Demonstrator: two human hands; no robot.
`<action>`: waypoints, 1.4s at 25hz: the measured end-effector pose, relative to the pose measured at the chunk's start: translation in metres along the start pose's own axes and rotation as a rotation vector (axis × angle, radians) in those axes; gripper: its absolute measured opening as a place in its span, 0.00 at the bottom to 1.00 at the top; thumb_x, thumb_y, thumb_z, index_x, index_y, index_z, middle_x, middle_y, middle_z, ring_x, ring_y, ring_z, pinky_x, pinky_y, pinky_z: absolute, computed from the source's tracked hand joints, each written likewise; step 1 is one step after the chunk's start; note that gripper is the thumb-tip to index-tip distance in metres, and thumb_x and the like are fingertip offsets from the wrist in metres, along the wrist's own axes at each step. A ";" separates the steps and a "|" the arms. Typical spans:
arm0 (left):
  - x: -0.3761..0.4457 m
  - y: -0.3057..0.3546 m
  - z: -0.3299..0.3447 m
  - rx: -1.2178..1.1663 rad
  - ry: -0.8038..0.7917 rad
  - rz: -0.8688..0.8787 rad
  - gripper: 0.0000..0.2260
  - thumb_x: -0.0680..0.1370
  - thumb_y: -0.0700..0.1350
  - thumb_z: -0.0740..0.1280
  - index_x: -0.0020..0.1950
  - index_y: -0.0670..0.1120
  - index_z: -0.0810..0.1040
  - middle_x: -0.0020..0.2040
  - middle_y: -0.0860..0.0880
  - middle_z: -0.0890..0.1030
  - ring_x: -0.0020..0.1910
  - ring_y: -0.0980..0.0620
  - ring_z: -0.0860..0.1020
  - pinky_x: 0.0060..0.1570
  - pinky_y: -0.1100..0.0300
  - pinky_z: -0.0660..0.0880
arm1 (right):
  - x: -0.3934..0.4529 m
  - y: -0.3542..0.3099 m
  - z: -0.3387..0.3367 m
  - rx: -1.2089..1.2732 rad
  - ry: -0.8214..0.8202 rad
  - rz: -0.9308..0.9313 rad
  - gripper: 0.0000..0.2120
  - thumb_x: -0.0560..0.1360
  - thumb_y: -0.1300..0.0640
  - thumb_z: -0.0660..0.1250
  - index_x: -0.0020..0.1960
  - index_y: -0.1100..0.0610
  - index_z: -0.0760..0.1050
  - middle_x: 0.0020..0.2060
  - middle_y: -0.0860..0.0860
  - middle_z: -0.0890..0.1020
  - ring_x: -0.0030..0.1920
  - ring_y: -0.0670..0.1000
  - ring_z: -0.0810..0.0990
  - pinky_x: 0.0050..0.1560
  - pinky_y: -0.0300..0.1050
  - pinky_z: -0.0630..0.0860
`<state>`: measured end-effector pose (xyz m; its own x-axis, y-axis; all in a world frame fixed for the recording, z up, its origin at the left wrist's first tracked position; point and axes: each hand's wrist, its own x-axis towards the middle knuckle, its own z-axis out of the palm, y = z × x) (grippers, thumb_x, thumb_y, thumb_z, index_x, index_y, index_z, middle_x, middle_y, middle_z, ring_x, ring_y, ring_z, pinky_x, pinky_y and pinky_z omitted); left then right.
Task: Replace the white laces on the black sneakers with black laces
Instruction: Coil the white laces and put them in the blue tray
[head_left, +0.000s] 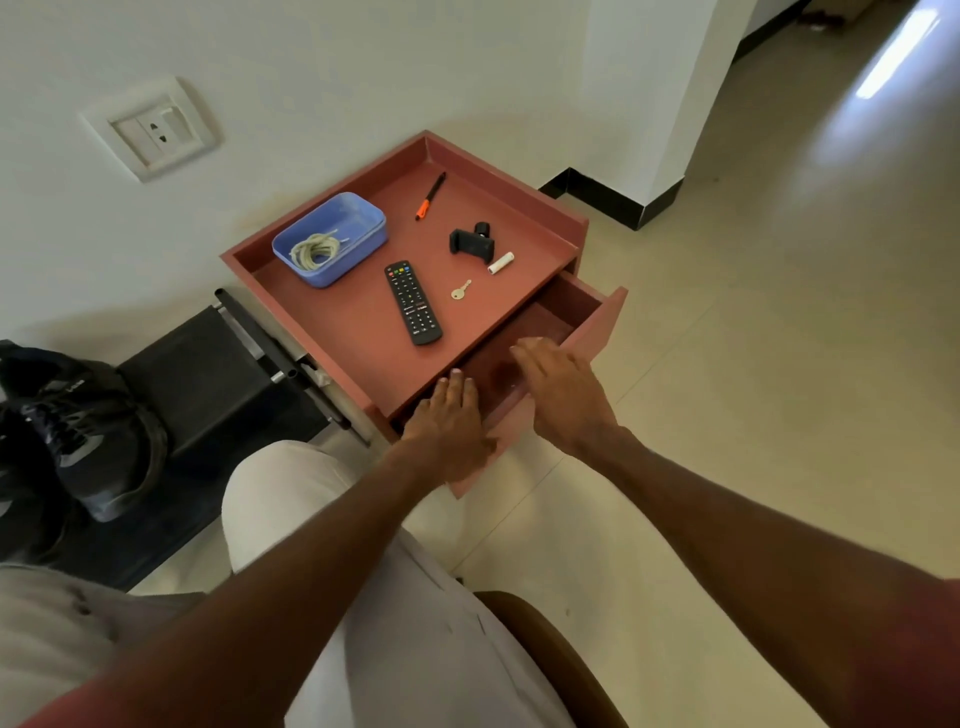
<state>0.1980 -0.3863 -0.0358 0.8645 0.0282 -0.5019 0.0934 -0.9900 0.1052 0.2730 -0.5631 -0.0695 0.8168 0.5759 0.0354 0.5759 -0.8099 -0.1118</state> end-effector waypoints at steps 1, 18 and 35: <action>0.001 0.008 0.003 0.005 -0.041 0.049 0.42 0.83 0.59 0.64 0.85 0.41 0.45 0.85 0.40 0.45 0.84 0.40 0.47 0.81 0.40 0.53 | -0.002 0.000 0.000 -0.038 -0.090 -0.127 0.41 0.74 0.61 0.74 0.82 0.54 0.60 0.81 0.52 0.64 0.81 0.56 0.61 0.78 0.57 0.63; -0.007 -0.074 -0.047 0.020 0.371 -0.044 0.24 0.82 0.51 0.64 0.77 0.45 0.68 0.78 0.43 0.68 0.79 0.43 0.64 0.77 0.43 0.61 | 0.062 -0.042 -0.041 0.351 -0.018 0.166 0.08 0.80 0.53 0.63 0.53 0.53 0.80 0.51 0.51 0.83 0.52 0.56 0.82 0.53 0.54 0.80; 0.021 -0.117 -0.026 -0.038 0.336 -0.142 0.32 0.83 0.59 0.56 0.84 0.44 0.57 0.84 0.43 0.58 0.84 0.42 0.51 0.82 0.42 0.43 | 0.152 -0.110 -0.025 0.455 -0.012 0.223 0.22 0.74 0.61 0.72 0.67 0.56 0.74 0.62 0.55 0.80 0.64 0.60 0.78 0.61 0.53 0.75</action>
<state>0.2181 -0.2662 -0.0359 0.9550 0.2146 -0.2047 0.2366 -0.9674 0.0898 0.3342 -0.3893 -0.0266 0.9162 0.3976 -0.0502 0.3110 -0.7843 -0.5369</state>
